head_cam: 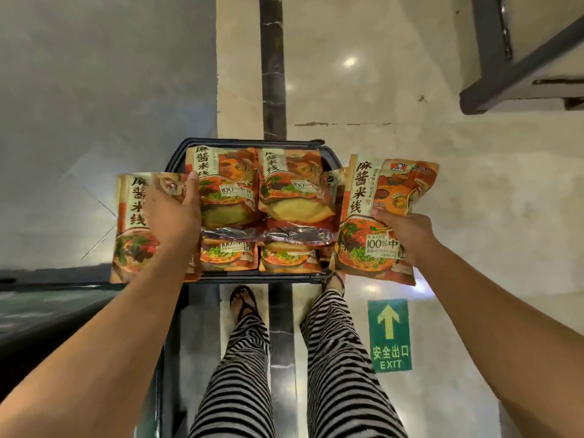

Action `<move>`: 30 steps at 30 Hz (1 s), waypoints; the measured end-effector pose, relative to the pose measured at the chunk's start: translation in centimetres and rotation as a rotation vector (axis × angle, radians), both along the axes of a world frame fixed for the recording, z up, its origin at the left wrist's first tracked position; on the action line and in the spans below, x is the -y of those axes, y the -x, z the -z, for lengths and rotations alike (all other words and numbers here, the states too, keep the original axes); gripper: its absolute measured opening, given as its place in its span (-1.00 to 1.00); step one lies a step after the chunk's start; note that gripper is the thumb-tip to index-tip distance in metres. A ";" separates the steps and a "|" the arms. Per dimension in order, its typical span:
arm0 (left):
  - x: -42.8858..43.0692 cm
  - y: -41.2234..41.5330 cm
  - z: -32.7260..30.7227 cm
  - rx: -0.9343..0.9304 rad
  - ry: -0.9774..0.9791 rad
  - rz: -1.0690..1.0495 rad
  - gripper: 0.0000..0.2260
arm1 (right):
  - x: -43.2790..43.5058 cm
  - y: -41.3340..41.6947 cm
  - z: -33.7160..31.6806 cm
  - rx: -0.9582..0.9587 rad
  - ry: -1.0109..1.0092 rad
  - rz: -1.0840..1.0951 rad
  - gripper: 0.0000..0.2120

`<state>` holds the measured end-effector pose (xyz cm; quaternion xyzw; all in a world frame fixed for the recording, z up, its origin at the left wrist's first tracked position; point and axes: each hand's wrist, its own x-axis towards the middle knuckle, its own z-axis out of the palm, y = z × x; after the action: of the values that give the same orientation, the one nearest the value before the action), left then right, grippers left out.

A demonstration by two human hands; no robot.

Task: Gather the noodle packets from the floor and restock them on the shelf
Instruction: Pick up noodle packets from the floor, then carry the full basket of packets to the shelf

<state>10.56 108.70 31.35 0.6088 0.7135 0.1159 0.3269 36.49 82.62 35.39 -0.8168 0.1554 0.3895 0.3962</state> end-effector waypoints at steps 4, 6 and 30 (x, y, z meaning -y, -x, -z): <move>2.1 -1.4 1.0 -0.020 -0.106 -0.040 -0.15 | -1.4 -3.3 3.6 -0.011 0.046 -0.083 -0.74; 3.1 -2.0 1.5 -0.002 -0.114 -0.122 -0.06 | -2.1 -4.3 5.1 -0.021 0.059 -0.171 -0.69; 15.9 -4.4 1.7 0.075 0.013 -0.966 -0.25 | -14.6 -13.0 3.6 0.383 0.283 -1.371 -0.45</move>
<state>14.96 92.84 29.68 0.2010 0.9030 0.2719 0.2650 49.48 97.21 31.80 -0.8279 -0.4149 0.3764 -0.0265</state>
